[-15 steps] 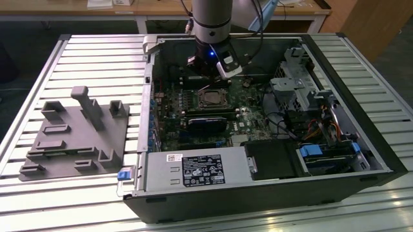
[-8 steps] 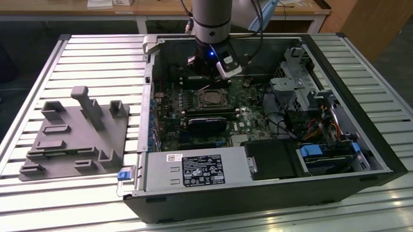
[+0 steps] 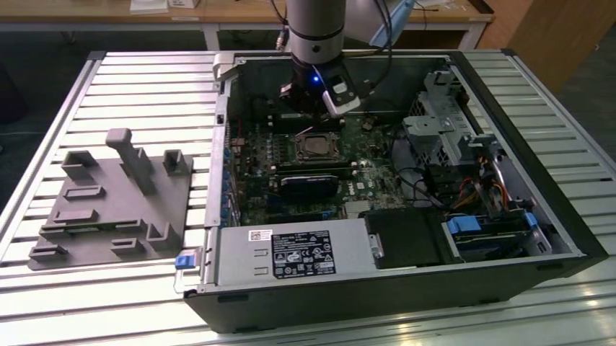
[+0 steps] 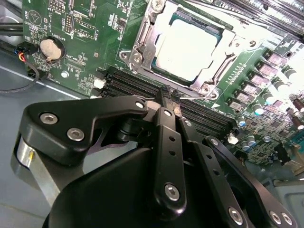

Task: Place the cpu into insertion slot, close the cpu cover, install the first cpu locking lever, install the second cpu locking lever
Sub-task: 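Install the first cpu locking lever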

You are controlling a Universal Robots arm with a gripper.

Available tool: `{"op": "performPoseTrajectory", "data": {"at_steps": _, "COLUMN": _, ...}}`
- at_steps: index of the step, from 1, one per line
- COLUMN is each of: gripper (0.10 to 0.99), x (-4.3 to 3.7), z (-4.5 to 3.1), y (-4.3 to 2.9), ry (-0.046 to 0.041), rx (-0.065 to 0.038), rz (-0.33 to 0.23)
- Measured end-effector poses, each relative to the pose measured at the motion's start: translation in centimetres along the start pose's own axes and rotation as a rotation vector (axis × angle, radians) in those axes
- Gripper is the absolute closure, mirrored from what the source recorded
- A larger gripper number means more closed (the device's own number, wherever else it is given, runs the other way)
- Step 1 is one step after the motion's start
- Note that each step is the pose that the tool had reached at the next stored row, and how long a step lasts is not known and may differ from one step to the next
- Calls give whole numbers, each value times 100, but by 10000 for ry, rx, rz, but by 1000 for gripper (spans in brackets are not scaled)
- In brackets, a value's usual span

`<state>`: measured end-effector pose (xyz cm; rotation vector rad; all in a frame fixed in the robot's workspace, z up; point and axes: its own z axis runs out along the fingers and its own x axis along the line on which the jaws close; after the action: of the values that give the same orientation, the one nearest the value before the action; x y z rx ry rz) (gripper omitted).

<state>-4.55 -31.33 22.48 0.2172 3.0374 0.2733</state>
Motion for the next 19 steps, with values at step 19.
{"op": "performPoseTrajectory", "data": {"at_steps": 19, "gripper": 980, "x": 36, "z": 117, "y": 96, "ry": -532, "rx": 73, "rz": -61}}
